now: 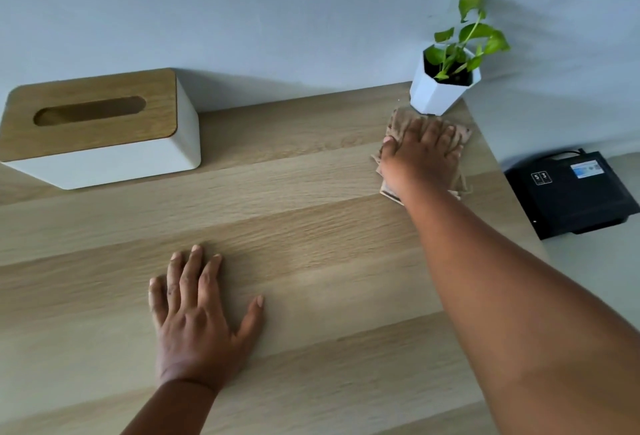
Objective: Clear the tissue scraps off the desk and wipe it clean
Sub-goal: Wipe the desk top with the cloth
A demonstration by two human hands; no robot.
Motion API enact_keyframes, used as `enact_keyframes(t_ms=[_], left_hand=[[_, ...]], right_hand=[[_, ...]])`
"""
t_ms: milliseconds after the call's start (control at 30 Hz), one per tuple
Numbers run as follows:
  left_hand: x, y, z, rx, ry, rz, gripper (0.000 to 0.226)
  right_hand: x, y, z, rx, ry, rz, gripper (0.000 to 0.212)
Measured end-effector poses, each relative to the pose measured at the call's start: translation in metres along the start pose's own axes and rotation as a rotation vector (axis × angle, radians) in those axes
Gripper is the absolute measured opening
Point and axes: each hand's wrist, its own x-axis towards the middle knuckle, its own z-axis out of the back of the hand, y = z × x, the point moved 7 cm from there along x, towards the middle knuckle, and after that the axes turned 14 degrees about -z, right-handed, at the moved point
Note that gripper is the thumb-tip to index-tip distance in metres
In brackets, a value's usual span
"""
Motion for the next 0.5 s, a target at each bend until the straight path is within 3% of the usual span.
enact_keyframes(t_ms=[167,300,500], left_hand=[[0.0,0.0,0.001,-0.01,0.01,0.005,0.094],[0.0,-0.002,0.001,-0.012,0.014,0.006,0.095],[0.001,-0.002,0.002,-0.009,0.01,0.002,0.095]], right_hand=[[-0.032,0.016,-0.005,-0.023,-0.036,0.313,0.073],[-0.049,-0.027,-0.007,-0.053,-0.031,0.537,0.08],[-0.024,-0.078,0.001,-0.047,-0.12,0.308,0.079]])
